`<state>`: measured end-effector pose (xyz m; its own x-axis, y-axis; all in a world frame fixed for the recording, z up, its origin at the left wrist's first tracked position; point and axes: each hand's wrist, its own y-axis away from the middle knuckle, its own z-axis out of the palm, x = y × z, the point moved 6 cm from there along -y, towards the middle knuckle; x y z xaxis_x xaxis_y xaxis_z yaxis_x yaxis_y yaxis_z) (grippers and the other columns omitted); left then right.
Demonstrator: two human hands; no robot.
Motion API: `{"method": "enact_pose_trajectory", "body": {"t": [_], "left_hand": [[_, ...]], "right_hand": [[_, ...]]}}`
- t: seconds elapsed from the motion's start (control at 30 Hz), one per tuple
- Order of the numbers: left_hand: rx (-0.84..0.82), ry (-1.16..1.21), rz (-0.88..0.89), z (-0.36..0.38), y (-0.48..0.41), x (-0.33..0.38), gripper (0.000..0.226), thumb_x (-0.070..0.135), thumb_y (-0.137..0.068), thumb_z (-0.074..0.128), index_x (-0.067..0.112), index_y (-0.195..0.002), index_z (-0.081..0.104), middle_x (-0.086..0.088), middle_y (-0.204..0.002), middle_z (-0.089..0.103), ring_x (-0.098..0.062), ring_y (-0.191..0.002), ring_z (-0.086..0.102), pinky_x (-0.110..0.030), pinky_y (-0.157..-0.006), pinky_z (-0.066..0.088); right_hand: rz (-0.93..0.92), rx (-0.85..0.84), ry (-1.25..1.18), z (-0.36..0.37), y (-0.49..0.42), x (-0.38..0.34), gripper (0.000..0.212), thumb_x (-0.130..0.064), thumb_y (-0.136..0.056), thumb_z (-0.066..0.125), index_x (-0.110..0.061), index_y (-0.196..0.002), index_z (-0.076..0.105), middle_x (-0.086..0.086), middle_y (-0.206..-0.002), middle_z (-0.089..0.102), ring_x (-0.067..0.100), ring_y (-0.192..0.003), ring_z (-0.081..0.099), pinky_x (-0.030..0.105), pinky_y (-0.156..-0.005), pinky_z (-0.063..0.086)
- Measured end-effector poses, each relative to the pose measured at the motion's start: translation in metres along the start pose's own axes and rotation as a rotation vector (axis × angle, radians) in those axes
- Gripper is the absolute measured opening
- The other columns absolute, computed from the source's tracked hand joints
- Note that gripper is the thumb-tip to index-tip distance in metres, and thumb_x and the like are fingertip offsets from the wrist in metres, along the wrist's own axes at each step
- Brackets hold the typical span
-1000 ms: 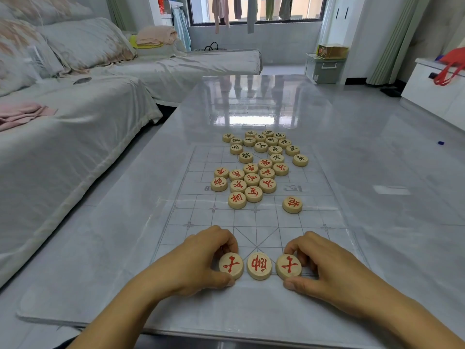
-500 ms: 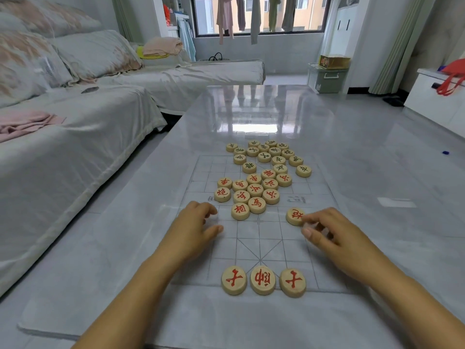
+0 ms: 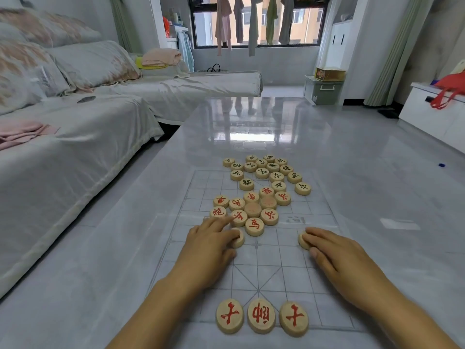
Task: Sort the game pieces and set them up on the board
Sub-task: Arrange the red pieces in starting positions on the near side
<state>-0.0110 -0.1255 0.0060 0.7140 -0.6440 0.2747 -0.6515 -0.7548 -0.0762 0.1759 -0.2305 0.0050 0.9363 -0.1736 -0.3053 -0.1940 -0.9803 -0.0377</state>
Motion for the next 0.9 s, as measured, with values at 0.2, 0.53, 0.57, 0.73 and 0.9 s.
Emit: {"method": "enact_pose_trajectory", "body": {"t": [0.2, 0.53, 0.57, 0.73, 0.9], "left_hand": [[0.063, 0.026, 0.013, -0.006, 0.002, 0.001, 0.021, 0.030, -0.091, 0.051, 0.027, -0.112, 0.054, 0.010, -0.118, 0.057, -0.011, -0.107, 0.051, -0.025, -0.093, 0.034], [0.038, 0.060, -0.086, -0.015, 0.006, -0.014, 0.041, 0.031, -0.092, 0.049, 0.028, -0.132, 0.043, 0.007, -0.133, 0.047, -0.016, -0.118, 0.047, -0.027, -0.097, 0.037], [0.023, 0.040, -0.090, -0.015, 0.006, -0.017, 0.042, 0.031, -0.092, 0.049, 0.028, -0.133, 0.042, 0.006, -0.133, 0.046, -0.016, -0.118, 0.046, -0.027, -0.097, 0.036], [-0.013, 0.002, -0.109, -0.016, 0.010, -0.027, 0.038, 0.030, -0.091, 0.049, 0.029, -0.130, 0.045, 0.004, -0.123, 0.051, -0.017, -0.113, 0.047, -0.028, -0.094, 0.037], [-0.027, 0.008, -0.104, -0.013, 0.012, -0.031, 0.052, 0.035, -0.089, 0.053, 0.030, -0.137, 0.035, 0.005, -0.132, 0.046, -0.016, -0.121, 0.044, -0.029, -0.099, 0.035]], "right_hand": [[0.015, 0.009, 0.005, 0.002, -0.005, 0.004, 0.046, -0.035, -0.098, 0.031, -0.030, -0.143, 0.026, -0.015, -0.153, 0.019, 0.003, -0.141, 0.017, 0.021, -0.112, 0.012], [-0.178, -0.046, 0.036, 0.012, -0.057, -0.050, 0.047, -0.027, -0.098, 0.034, -0.025, -0.144, 0.026, -0.010, -0.154, 0.021, 0.006, -0.142, 0.015, 0.023, -0.115, 0.008], [-0.189, -0.058, 0.051, 0.017, -0.058, -0.055, 0.047, -0.028, -0.098, 0.034, -0.025, -0.144, 0.026, -0.010, -0.155, 0.021, 0.006, -0.142, 0.015, 0.023, -0.115, 0.007], [-0.175, -0.021, 0.070, 0.027, -0.049, -0.055, 0.048, -0.030, -0.099, 0.031, -0.027, -0.146, 0.020, -0.012, -0.155, 0.015, 0.004, -0.142, 0.012, 0.016, -0.109, -0.002], [-0.146, 0.051, -0.028, 0.009, -0.068, -0.051, 0.039, -0.025, -0.097, 0.037, -0.021, -0.136, 0.043, -0.005, -0.144, 0.041, 0.014, -0.132, 0.037, 0.029, -0.110, 0.028]]}}
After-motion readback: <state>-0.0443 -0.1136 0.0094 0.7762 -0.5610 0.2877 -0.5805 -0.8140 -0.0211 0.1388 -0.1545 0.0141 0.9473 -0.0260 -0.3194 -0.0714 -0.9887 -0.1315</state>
